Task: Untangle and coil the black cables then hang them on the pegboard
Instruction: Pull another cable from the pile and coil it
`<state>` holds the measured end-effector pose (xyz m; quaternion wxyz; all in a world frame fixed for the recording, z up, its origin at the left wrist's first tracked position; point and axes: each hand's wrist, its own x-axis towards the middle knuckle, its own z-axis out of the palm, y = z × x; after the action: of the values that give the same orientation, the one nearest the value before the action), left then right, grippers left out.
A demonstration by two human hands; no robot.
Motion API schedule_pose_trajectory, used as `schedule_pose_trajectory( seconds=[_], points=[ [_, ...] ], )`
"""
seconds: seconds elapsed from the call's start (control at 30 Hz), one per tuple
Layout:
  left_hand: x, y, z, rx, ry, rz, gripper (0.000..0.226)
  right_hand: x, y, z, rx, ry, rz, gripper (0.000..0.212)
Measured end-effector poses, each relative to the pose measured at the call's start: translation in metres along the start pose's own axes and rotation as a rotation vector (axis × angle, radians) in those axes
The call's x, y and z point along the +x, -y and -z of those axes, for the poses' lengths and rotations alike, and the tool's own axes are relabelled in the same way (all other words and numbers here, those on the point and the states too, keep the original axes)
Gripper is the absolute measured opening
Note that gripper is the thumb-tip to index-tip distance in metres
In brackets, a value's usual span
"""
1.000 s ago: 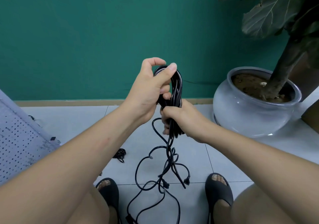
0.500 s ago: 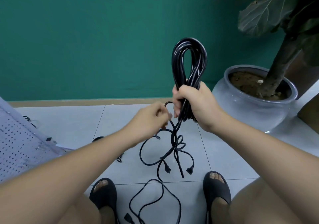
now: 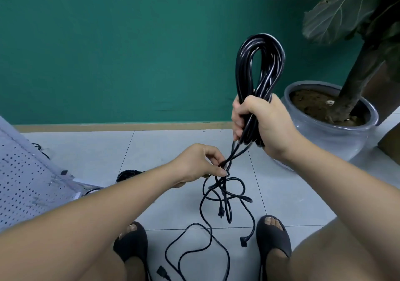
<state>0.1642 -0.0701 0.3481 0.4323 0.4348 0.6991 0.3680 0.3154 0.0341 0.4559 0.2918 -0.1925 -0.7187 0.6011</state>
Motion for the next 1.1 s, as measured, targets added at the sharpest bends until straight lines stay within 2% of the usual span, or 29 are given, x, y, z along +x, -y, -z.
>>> schedule_pose_trajectory(
  seconds=[0.17,0.27,0.43,0.57,0.7,0.8,0.9,1.0,1.1],
  points=[
    [0.003,0.002,0.022,-0.04,0.023,0.044,0.025,-0.001,-0.002,0.016,-0.04,-0.024,-0.023,0.018],
    [0.005,0.003,0.036,0.001,-0.032,0.022,0.023,-0.001,-0.003,0.019,-0.053,-0.036,-0.034,0.02],
    [0.004,0.001,0.069,0.184,-0.117,0.042,0.026,0.0,-0.002,0.022,-0.066,-0.064,-0.043,0.02],
    [0.0,0.005,0.098,0.292,-0.19,0.12,0.021,0.001,0.0,0.022,-0.078,-0.064,-0.032,0.02],
    [0.007,0.028,0.127,0.395,-0.214,0.273,0.013,0.002,0.001,0.021,-0.096,-0.076,-0.017,0.019],
    [0.012,0.044,0.144,0.314,-0.297,0.347,0.01,0.005,0.001,0.023,-0.114,-0.093,-0.011,0.019],
    [0.013,0.049,0.153,0.113,-0.341,0.366,0.021,0.005,0.0,0.024,-0.132,-0.096,-0.013,0.023],
    [0.016,0.046,0.152,0.306,-0.345,0.313,0.031,0.005,-0.002,0.022,-0.127,-0.089,-0.031,0.024],
    [0.018,0.042,0.143,0.49,-0.29,0.315,0.026,0.004,-0.003,0.017,-0.114,-0.059,-0.049,0.026]
  ],
)
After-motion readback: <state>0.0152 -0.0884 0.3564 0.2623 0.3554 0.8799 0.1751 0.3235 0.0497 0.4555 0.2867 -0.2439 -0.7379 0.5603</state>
